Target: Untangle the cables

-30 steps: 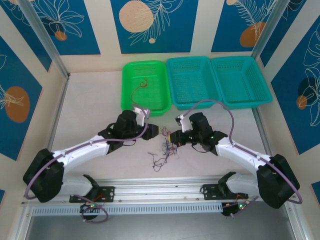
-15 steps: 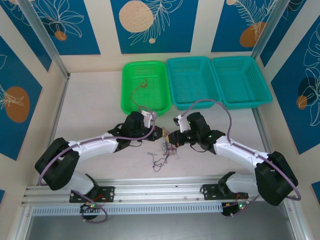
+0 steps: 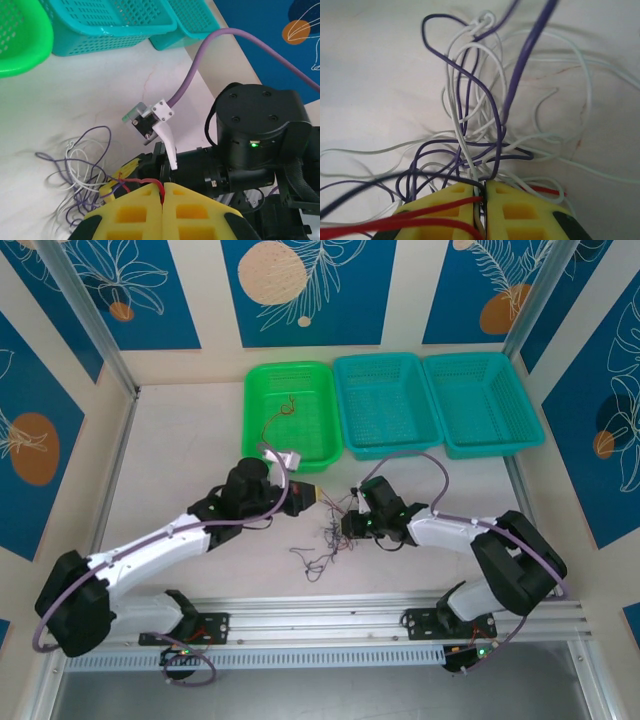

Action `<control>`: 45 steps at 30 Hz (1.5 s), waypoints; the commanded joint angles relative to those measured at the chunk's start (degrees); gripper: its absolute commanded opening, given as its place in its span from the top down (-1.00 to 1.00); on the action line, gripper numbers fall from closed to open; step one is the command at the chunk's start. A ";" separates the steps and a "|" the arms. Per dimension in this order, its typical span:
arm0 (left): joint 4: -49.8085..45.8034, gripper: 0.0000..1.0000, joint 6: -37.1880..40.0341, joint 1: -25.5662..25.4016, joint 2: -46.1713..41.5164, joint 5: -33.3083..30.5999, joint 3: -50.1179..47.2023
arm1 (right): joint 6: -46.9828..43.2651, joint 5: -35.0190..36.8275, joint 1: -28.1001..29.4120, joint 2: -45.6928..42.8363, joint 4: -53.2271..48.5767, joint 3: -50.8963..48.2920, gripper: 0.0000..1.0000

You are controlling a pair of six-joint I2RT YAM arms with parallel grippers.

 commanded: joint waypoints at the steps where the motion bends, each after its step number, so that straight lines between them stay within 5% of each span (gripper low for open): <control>1: -2.76 1.00 2.56 0.27 -4.89 -4.97 3.71 | 3.38 5.37 -0.60 -0.85 -5.15 -2.39 0.70; 10: -1.77 1.00 3.01 -0.10 -5.08 0.60 4.71 | -17.68 8.74 9.05 -22.03 4.42 -6.00 -0.39; 15: -2.29 1.00 3.54 -0.66 -3.45 2.18 7.25 | -23.64 9.93 10.10 -20.84 14.04 -3.79 -0.54; 18: -1.81 1.00 3.28 -0.82 -3.79 2.87 8.31 | -24.53 9.15 10.18 -15.47 19.76 -1.58 -0.54; 21: -2.14 1.00 3.40 -0.87 -4.47 3.50 9.79 | -22.22 17.85 10.15 -8.24 22.04 0.29 -0.45; 23: -4.73 1.00 4.76 -0.87 -5.98 1.65 11.52 | -18.82 24.37 9.46 -3.63 21.00 1.20 -0.21; 27: -13.94 1.00 10.21 -0.70 -9.95 -6.29 17.53 | -10.48 26.10 6.83 1.11 18.71 -0.01 0.22; 32: -26.26 1.00 16.64 2.25 -12.47 -22.06 27.18 | -4.28 24.29 4.36 1.82 17.96 -4.56 0.24; 42: -26.74 1.00 15.34 13.47 -3.94 -14.34 37.96 | -3.33 21.13 4.01 -5.10 14.47 -8.24 0.22; 45: -24.97 1.00 15.19 17.14 0.15 -11.92 41.18 | -5.34 18.15 4.12 -11.68 12.19 -8.91 -0.04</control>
